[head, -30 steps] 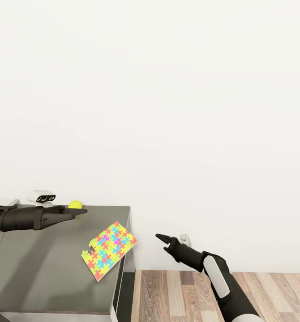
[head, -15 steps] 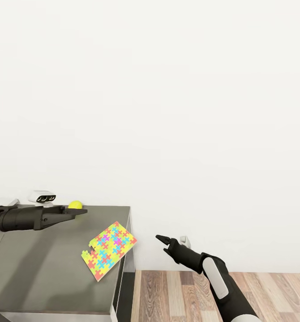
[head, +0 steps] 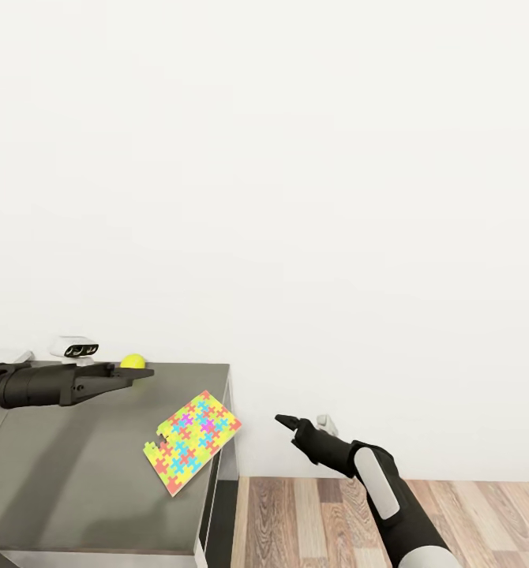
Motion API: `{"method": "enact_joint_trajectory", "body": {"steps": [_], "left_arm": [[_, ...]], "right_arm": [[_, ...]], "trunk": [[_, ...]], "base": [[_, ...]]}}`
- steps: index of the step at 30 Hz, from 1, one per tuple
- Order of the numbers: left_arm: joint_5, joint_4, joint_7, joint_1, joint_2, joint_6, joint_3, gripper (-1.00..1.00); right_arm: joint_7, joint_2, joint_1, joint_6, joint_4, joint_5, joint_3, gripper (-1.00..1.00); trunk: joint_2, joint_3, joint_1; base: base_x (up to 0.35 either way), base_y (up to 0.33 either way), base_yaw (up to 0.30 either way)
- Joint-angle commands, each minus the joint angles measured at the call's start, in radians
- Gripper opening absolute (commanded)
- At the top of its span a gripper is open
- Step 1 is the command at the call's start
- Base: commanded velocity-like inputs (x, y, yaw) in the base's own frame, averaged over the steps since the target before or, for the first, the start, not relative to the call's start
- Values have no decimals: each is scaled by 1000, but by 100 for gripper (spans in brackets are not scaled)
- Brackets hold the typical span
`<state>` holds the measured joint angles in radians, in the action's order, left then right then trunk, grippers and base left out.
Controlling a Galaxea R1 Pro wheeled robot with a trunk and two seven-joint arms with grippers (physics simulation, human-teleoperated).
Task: Put all the toys in the child's room - the three board games (two on the bed and one on the table), the two jigsaw puzzles on the table, and the tennis ball on the table - inside the toy box on the table in the child's room.
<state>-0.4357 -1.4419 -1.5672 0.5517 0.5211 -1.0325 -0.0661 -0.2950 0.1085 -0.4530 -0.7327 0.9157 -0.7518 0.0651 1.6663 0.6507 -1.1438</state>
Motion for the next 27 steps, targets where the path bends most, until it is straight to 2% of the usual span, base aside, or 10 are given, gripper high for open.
{"method": "enact_joint_trajectory", "body": {"steps": [1,5,10,11,18,27], "left_arm": [[0,0,-4,1,0,-11,0,100],[0,0,-4,1,0,-11,0,100],[0,0,-4,1,-1,-11,1,100],[0,0,-4,1,-1,-11,1,100],[1,0,-4,1,-1,-11,0,100],[0,-1,-4,1,-1,-11,1,100]], "right_arm": [[-1,2,-1,-8,0,2,5,100],[-11,3,-2,-15,0,-5,5,100],[-87,0,-3,-49,-1,-39,1,100],[-125,1,-3,-71,-1,-48,-1,100],[-229,1,-3,-122,-1,-60,-4,100],[-255,-4,-3,-131,-1,-63,-4,100]], "trunk": [[1,1,0],[1,1,0],[1,1,0],[1,1,0],[1,1,0],[1,1,0]], "base": [[0,0,0],[0,0,0],[0,0,0],[0,0,0],[0,0,0],[0,0,0]]}}
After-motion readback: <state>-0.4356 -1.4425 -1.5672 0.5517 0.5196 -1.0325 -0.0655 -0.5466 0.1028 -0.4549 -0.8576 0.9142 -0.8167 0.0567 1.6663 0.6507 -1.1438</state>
